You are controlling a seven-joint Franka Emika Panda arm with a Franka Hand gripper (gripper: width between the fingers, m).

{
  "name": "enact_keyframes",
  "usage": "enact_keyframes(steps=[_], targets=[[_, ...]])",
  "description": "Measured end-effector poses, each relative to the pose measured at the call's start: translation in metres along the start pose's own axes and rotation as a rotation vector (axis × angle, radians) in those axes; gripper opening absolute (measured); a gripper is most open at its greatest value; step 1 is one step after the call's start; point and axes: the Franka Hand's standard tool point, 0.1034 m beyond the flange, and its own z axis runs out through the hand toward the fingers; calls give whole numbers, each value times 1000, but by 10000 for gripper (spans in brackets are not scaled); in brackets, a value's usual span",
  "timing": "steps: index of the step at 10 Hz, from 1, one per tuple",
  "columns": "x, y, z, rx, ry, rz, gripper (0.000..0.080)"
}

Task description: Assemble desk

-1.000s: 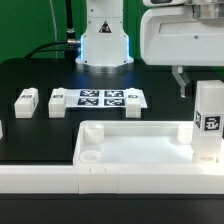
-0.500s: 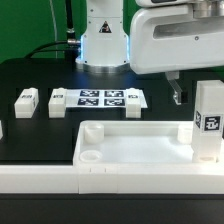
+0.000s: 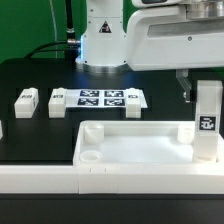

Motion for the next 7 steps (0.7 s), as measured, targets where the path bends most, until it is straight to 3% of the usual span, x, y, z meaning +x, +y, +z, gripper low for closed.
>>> enact_keyframes(steps=[1, 4, 7], targets=[[2, 1, 0, -13, -7, 198, 290], [4, 6, 0, -17, -1, 648, 290], [3, 6, 0, -18, -5, 810, 291]])
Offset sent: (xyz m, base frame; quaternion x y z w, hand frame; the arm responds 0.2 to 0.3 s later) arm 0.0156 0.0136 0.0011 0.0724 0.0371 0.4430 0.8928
